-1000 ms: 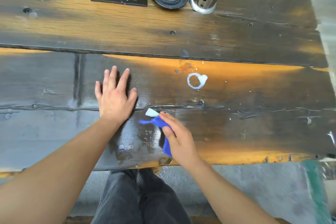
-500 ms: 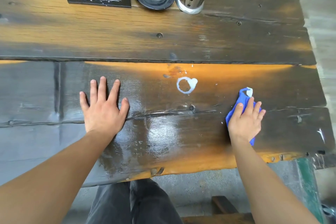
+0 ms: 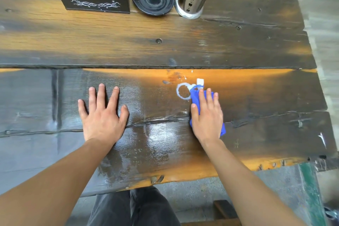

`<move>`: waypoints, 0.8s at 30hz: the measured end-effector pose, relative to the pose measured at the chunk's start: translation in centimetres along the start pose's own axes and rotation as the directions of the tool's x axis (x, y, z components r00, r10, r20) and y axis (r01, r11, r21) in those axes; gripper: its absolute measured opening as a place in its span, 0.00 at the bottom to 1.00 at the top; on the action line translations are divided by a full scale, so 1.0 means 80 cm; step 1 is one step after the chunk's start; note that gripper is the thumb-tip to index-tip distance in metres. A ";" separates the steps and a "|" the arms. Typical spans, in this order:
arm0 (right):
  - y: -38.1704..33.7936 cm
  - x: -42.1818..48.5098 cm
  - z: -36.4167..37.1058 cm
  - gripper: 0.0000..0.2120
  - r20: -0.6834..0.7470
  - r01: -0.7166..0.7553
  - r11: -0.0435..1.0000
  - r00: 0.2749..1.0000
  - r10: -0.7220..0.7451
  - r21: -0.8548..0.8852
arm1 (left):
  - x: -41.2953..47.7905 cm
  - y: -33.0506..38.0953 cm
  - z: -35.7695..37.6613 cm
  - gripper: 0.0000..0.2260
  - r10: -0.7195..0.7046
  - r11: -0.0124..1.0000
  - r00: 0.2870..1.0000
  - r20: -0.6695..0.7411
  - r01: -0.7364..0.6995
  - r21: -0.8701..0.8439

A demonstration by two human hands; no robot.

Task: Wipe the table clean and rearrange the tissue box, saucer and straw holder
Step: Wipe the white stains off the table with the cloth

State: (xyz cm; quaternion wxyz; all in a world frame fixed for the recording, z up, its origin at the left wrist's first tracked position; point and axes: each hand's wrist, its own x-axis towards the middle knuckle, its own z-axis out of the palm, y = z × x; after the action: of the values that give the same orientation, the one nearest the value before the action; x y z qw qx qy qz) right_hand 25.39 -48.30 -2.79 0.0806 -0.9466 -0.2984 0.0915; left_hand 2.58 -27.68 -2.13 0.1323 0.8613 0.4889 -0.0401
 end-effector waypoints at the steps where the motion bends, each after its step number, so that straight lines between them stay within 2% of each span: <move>1: -0.010 -0.010 0.002 0.28 0.011 0.044 0.999 0.999 -0.044 0.007 | 0.000 0.000 0.000 0.28 0.002 1.000 1.000 -0.001 -0.002 -0.001; 8: -0.071 -0.093 0.023 0.23 0.028 0.316 0.947 0.948 -0.318 0.057 | 0.000 0.001 -0.001 0.28 -0.002 1.000 1.000 -0.009 0.002 0.004; 12: -0.070 -0.121 0.032 0.21 0.011 0.431 0.874 0.896 -0.444 0.224 | -0.001 0.001 -0.002 0.28 -0.001 1.000 1.000 -0.015 0.001 -0.002; 14: -0.066 -0.117 0.019 0.21 0.000 0.351 0.838 0.922 -0.386 0.417 | -0.002 0.001 -0.002 0.28 -0.003 1.000 1.000 -0.012 0.003 -0.001; 17: -0.047 -0.075 -0.017 0.19 -0.112 0.177 0.790 0.984 -0.138 0.586 | -0.002 0.002 -0.003 0.28 -0.004 1.000 1.000 -0.009 0.004 0.004; 19: -0.021 -0.020 -0.035 0.20 -0.216 0.111 0.814 0.976 0.018 0.570 | -0.001 0.003 -0.002 0.28 -0.005 1.000 1.000 -0.007 0.005 0.004; 21: 0.008 0.047 -0.043 0.22 -0.227 0.029 0.852 0.968 0.107 0.523 | -0.001 0.003 -0.002 0.28 -0.003 1.000 1.000 -0.005 0.004 0.008; 24: 0.030 0.131 -0.047 0.24 -0.164 -0.039 0.916 0.980 0.114 0.400 | 0.000 0.002 -0.001 0.28 -0.004 1.000 1.000 -0.003 0.004 -0.001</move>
State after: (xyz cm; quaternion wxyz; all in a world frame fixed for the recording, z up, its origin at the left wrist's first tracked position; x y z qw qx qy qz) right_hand 36.01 -44.55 -0.93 0.2933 -0.9262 -0.2277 0.0650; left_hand 2.73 -27.75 -1.98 0.1317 0.8604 0.4907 -0.0390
